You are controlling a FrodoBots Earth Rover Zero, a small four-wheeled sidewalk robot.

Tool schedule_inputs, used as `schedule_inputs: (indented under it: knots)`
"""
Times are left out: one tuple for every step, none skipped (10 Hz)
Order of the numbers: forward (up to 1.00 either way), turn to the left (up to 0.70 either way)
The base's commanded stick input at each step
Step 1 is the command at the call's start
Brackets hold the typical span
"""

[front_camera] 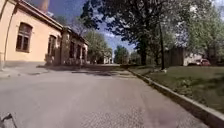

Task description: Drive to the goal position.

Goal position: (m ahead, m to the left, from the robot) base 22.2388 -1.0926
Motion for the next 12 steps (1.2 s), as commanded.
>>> schedule_inputs:
  knots:
    - [0.7, 0.06]
    - [0.7, 0.06]
    - [0.7, 0.06]
    - [0.7, 0.06]
    - [0.7, 0.06]
    - [0.7, 0.06]
    - [0.7, 0.06]
    - [0.7, 0.06]
    - [0.7, 0.06]
    - [0.7, 0.06]
    - [0.7, 0.06]
    - [0.7, 0.06]
